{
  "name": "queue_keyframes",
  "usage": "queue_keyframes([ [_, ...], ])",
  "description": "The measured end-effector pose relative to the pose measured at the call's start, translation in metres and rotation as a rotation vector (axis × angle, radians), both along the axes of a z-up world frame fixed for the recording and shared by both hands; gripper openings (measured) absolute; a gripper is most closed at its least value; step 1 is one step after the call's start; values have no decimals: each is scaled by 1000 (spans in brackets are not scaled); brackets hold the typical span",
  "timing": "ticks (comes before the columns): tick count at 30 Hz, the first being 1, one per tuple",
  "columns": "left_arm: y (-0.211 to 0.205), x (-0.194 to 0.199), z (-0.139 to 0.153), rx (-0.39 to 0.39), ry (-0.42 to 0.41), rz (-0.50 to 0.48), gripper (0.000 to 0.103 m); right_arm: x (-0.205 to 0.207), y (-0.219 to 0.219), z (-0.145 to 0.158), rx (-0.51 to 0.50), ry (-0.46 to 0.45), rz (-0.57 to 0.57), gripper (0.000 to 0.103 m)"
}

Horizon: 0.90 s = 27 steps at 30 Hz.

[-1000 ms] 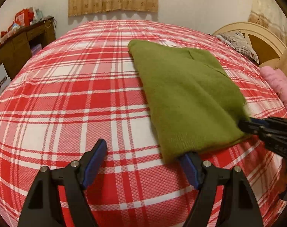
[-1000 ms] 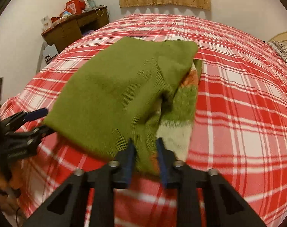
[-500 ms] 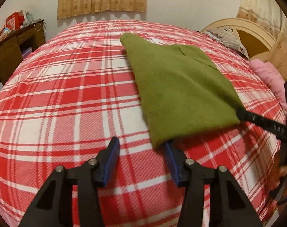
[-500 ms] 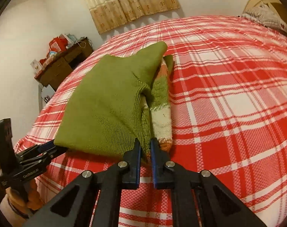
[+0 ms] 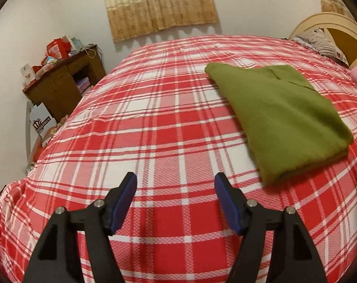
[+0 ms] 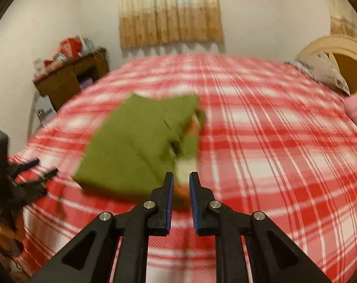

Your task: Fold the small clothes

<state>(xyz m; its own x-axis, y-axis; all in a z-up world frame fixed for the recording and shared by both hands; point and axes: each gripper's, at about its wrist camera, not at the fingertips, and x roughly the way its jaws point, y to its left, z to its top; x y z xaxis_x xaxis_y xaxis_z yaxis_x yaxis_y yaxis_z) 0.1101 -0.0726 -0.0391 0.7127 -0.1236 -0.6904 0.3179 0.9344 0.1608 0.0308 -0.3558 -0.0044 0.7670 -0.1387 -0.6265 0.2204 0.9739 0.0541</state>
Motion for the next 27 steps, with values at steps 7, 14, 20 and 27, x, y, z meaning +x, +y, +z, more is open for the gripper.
queue_keyframes([
  [7,-2,7,1,-1,10,12,75,70,37,-9,-52,29,81,14],
  [14,-6,17,-3,-6,20,16,76,96,13,-70,-84,146,48,11],
  [20,-4,24,-11,-53,77,-4,76,82,-5,-71,38,116,36,11],
  [27,7,54,-11,-206,182,-28,77,53,-10,-48,113,80,23,25],
])
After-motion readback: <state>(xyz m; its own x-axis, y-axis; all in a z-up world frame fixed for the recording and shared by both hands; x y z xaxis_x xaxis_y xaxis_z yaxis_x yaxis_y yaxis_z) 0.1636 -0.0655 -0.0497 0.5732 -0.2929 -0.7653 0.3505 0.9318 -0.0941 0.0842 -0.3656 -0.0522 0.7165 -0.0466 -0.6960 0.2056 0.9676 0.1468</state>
